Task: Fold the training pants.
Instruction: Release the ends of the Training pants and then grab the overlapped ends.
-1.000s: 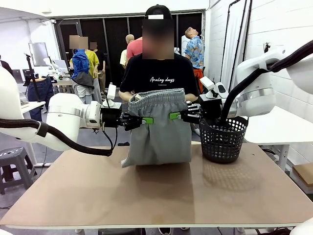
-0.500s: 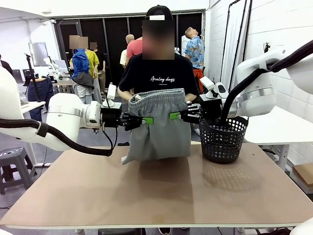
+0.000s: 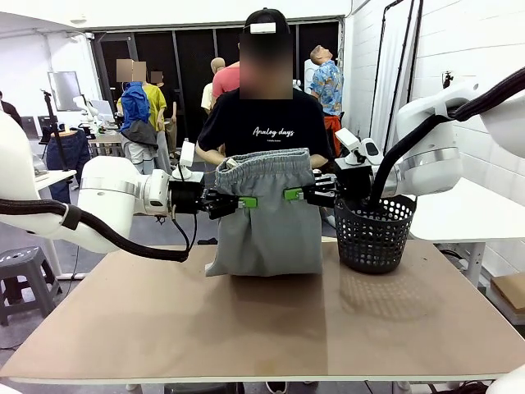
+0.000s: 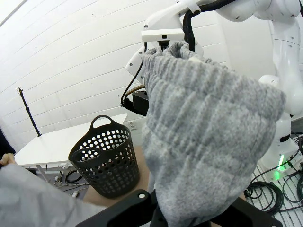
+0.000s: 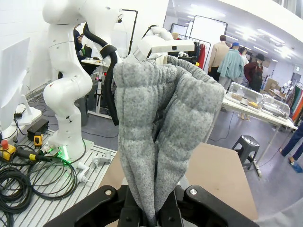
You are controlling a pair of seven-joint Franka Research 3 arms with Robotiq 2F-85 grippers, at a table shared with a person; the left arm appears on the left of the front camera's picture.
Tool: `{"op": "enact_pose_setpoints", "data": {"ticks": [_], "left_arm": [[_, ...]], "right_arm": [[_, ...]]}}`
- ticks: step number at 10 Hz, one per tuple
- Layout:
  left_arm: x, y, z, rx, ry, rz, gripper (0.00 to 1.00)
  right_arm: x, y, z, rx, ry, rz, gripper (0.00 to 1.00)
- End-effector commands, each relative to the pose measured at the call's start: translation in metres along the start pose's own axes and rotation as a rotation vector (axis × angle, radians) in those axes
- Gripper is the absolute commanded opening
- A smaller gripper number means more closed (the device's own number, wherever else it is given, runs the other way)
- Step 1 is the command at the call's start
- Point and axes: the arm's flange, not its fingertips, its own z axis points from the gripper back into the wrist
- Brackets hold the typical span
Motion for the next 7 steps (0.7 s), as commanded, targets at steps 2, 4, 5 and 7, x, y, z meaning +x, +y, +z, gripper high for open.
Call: {"op": "enact_pose_setpoints", "data": {"ticks": [2,4,5,7], "left_arm": [[0.0031,0.0,-0.0009,0.002,-0.009,-0.003,0.0],[0.0031,0.0,-0.0009,0.002,-0.009,-0.003,0.0],[0.0031,0.0,-0.0009,0.002,-0.009,-0.003,0.0],[0.0031,0.0,-0.0009,0.002,-0.009,-0.003,0.0]], "right_arm": [[0.0008,0.0024,-0.0007,0.001,-0.003,0.002,0.0],[0.0008,0.0024,-0.0007,0.001,-0.003,0.002,0.0],[0.0008,0.0024,-0.0007,0.001,-0.003,0.002,0.0],[0.0008,0.0024,-0.0007,0.001,-0.003,0.002,0.0]]}}
